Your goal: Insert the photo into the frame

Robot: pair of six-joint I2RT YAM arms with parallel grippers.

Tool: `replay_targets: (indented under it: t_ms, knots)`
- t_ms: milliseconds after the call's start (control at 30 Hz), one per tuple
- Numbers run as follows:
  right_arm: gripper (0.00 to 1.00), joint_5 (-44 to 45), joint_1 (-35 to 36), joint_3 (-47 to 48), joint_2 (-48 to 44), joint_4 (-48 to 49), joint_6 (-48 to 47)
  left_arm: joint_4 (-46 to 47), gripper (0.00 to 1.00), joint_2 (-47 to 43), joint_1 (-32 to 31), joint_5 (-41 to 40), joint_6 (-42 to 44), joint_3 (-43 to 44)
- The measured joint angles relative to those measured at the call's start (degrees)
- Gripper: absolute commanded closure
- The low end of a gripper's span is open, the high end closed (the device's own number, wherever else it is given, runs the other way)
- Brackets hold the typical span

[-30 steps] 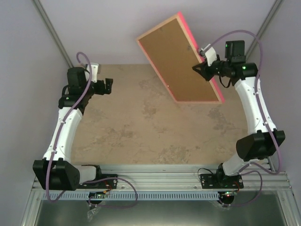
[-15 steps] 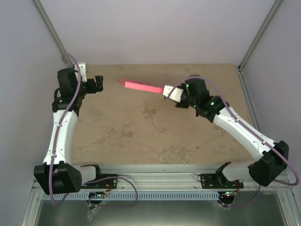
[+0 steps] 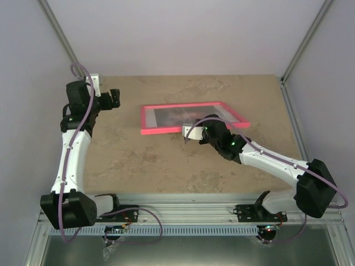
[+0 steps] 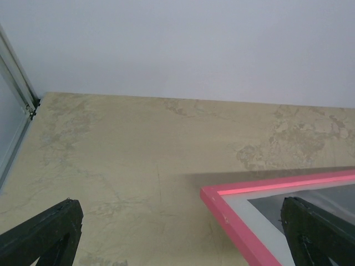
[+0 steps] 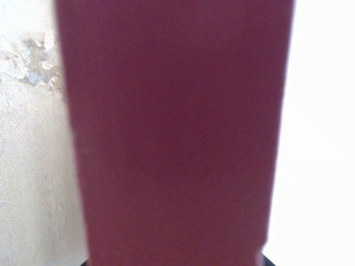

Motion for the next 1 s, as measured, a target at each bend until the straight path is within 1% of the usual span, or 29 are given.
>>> replay_targets:
  t_ms: [67,333,367,433,467,533,633,667,800,867,1000]
  knots:
    - [0.95,0.68,0.48,-1.92,0.15,2.62,-0.26,0.0,0.01,0.0,0.0,0.0,0.0,-0.26]
    - [0.77,4.39,3.45,-13.42,0.79,16.48,-3.48,0.02,0.01,0.02,0.0,0.04,0.02,-0.5]
    - [0.75,4.98,3.82,-14.62,1.2,18.32,-3.67,0.02,0.0,0.04,0.0,0.04,0.02,-0.52]
    - [0.65,5.05,4.31,-16.7,2.36,20.83,-2.95,0.02,0.0,0.22,0.0,0.04,0.02,-0.5]
    - [0.61,4.55,4.35,-17.64,3.04,22.05,-1.81,0.02,0.0,0.33,0.0,0.04,0.04,-0.52]
    - [0.52,3.72,4.68,-19.21,4.33,23.43,-0.26,0.0,0.01,0.57,0.0,0.07,0.04,-0.5]
    - [0.45,2.27,5.6,-20.37,6.4,24.37,1.84,0.02,0.0,0.9,0.0,0.07,0.09,-0.52]
    - [0.41,1.77,5.86,-20.44,6.95,24.46,2.36,0.02,0.0,1.05,0.0,0.07,0.09,-0.52]
    - [0.23,-0.35,6.47,-20.46,8.26,24.79,4.35,0.0,0.01,1.49,0.0,0.09,0.33,-0.52]
    - [0.17,-1.75,6.58,-20.46,8.61,24.48,5.29,0.02,0.01,1.57,0.0,0.11,0.48,-0.52]
    - [0.11,-5.99,6.62,-20.41,8.68,21.35,6.45,0.02,0.01,2.14,0.0,0.28,0.55,-0.52]
